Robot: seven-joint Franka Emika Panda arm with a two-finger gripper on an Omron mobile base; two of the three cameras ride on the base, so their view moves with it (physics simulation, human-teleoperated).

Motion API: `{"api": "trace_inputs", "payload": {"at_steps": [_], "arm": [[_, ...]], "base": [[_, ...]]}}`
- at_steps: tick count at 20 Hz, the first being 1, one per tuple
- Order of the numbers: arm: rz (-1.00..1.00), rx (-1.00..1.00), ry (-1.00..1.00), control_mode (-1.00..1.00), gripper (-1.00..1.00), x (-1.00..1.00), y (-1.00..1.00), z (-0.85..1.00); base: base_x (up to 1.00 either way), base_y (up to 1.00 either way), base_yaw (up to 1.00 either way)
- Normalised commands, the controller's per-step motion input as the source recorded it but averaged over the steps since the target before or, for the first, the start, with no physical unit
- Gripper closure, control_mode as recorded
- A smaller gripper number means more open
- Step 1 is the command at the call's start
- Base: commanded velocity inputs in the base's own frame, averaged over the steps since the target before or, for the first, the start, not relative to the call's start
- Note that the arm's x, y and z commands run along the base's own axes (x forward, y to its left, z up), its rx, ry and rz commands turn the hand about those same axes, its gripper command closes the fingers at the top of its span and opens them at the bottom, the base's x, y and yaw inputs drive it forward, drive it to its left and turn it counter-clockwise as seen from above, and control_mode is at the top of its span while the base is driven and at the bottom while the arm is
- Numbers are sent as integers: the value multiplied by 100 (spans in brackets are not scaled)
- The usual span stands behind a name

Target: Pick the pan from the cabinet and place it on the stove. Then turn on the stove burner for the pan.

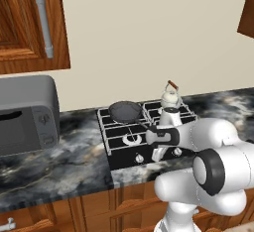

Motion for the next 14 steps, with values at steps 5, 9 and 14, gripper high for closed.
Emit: {"api": "trace_inputs", "payload": {"at_steps": [5, 9, 14], "arm": [[11, -3, -24, -100, 100, -30, 0, -26], [8, -1, -22, -100, 100, -27, 0, -20], [4, 0, -21, -100, -100, -19, 0, -3]], "base": [[0, 0, 0], [0, 0, 0], [0, 0, 0]]}}
